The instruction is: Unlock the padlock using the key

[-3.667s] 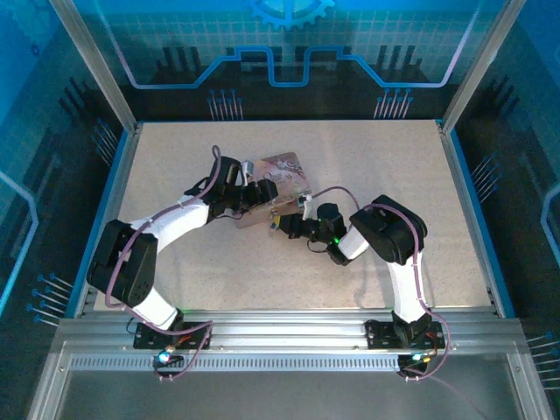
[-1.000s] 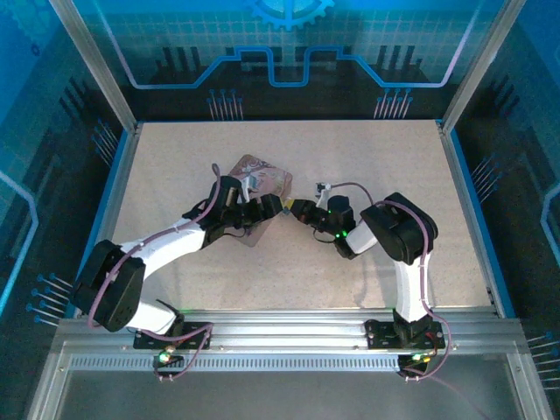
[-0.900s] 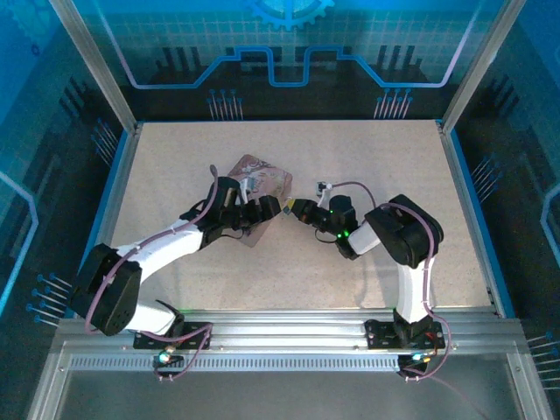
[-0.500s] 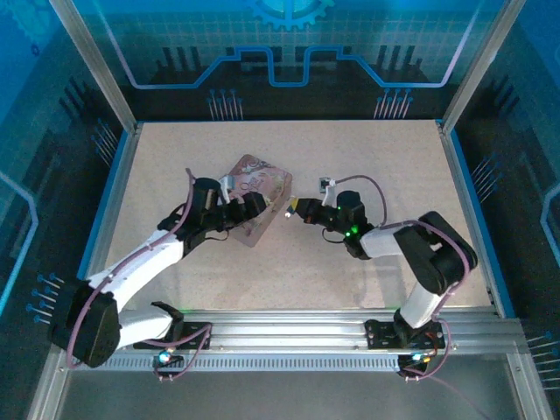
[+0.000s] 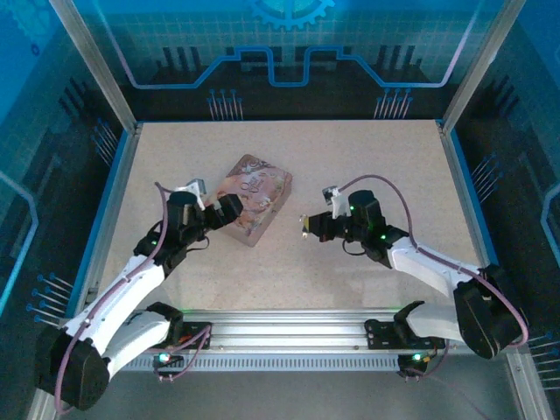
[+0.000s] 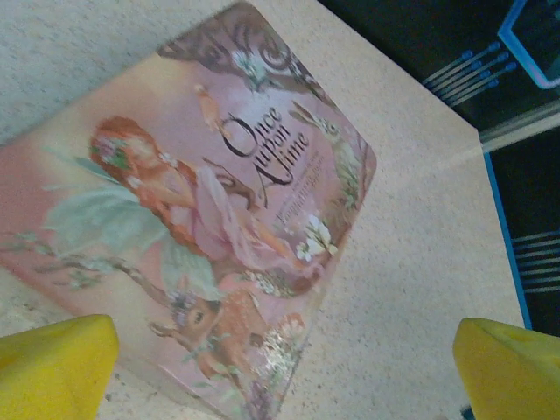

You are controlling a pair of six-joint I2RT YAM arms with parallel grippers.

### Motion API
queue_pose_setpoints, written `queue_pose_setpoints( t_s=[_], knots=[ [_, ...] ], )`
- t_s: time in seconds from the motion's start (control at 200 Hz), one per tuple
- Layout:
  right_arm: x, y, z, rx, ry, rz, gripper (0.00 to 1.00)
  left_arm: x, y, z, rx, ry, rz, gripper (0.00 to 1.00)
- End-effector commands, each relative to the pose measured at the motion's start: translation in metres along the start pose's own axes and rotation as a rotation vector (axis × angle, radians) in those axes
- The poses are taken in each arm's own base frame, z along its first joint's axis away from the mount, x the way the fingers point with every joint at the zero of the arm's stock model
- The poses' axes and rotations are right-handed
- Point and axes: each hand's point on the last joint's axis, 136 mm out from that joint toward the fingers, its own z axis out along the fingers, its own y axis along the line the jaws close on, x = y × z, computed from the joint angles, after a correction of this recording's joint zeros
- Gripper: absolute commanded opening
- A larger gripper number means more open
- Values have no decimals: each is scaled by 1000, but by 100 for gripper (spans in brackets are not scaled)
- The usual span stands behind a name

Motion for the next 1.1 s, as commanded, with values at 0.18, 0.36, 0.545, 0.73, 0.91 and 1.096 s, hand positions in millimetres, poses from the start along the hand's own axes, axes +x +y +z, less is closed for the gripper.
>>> queue_pose_setpoints(
  t_s=[0.18,0.36,0.545,0.73,0.91,1.096],
  knots=[
    [51,5,-17,-27,214,33,8,-10,29,-4,-95,-89,5,99],
    [73,1,-16,-45,263,95,9,-12,31,0,-95,-103,-8,99],
    [95,-11,-13,-14,322,135,9,-10,33,3,-101,-92,-4,99],
    [109,-22,-4,2,367,161,9,-8,35,3,-106,-87,-4,99],
    [115,-32,7,16,391,180,9,-6,37,3,-109,-79,-5,99],
    [120,-42,14,34,399,215,10,-5,39,4,-115,-76,-7,99]
  ],
)
